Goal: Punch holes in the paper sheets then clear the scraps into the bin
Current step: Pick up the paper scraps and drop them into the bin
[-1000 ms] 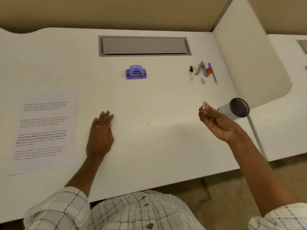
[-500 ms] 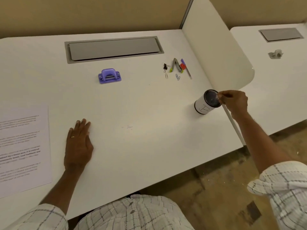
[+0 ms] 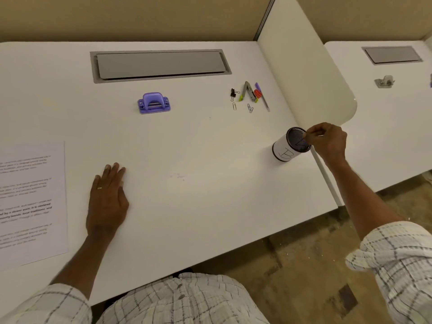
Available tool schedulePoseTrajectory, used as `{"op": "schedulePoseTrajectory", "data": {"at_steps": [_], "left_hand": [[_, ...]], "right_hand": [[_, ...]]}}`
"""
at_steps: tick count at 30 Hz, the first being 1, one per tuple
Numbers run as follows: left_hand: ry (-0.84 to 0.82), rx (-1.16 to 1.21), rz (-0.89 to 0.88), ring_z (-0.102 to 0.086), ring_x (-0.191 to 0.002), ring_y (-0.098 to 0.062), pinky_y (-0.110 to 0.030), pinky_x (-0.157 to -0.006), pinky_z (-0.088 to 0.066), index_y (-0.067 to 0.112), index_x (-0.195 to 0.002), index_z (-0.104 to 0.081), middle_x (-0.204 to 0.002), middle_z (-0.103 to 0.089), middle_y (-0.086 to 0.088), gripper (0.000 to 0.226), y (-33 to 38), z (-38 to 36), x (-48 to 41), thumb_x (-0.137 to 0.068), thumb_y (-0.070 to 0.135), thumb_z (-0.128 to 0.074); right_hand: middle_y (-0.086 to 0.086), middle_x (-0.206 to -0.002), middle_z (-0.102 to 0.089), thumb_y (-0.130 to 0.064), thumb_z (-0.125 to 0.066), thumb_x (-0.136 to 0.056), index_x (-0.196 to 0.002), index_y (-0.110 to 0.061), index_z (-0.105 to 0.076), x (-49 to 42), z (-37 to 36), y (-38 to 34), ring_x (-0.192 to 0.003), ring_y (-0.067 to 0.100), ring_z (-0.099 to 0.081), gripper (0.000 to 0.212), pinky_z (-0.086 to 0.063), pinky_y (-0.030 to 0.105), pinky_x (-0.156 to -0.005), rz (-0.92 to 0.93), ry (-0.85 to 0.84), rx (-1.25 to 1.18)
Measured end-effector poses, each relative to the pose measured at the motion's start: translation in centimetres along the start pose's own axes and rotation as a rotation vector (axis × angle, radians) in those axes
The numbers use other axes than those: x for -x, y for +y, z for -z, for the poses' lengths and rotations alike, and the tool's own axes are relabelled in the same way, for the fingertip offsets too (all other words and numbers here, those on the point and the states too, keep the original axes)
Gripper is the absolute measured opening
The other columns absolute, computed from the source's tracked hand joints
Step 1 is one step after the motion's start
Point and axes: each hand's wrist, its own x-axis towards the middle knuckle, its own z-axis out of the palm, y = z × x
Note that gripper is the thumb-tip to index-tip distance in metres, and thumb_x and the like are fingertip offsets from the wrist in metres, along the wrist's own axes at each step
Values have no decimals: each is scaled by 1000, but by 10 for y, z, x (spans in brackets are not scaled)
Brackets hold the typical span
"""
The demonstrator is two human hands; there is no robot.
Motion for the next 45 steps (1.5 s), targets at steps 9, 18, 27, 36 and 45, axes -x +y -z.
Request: {"op": "schedulePoseTrajectory", "data": {"at_steps": [9, 18, 27, 36, 45], "left_hand": [[10, -8, -13, -28, -156, -22, -45, -129, -20, 9, -150, -49, -162, -42, -7, 50, -4, -4, -1, -105, 16, -29], [36, 5, -23, -30, -156, -22, -44, -129, -20, 9, -150, -49, -161, -43, -8, 46, -2, -6, -2, -106, 11, -36], [58, -8, -28, -33, -154, -22, -42, -130, -20, 11, -149, -50, -160, -44, -7, 45, -1, -2, -2, -107, 12, -38], [93, -17, -40, -31, -155, -18, -43, -129, -23, 14, -151, -48, -161, -43, -4, 44, -3, -4, 0, -109, 14, -37], [81, -16, -27, -30, -156, -19, -42, -129, -22, 13, -151, -49, -162, -43, -4, 44, -1, -2, 0, -109, 17, -35]], "right_hand": [[7, -88, -77, -11, -66, -83, -98, -13, -79, 1, -3, -6, -75, 6, -65, 20, -44, 6, -69, 77, -33, 75], [8, -90, -76, -19, -54, -84, -94, -11, -76, 14, -8, -12, -87, 26, -70, 26, -56, 33, -80, 152, 60, 113], [-3, -88, -69, -13, -71, -89, -93, -18, -66, 88, -77, -40, -76, 18, -66, 7, -51, 19, -76, 603, -86, -41], [9, -168, -12, -28, -38, -108, -159, -6, -19, 228, -207, -62, -157, 23, -6, 59, -8, 39, -128, 761, -601, 203], [2, -170, 9, -59, -19, -105, -162, -20, 3, 226, -234, -71, -157, 22, 8, 73, -5, 56, -125, 859, -497, 427]]}}
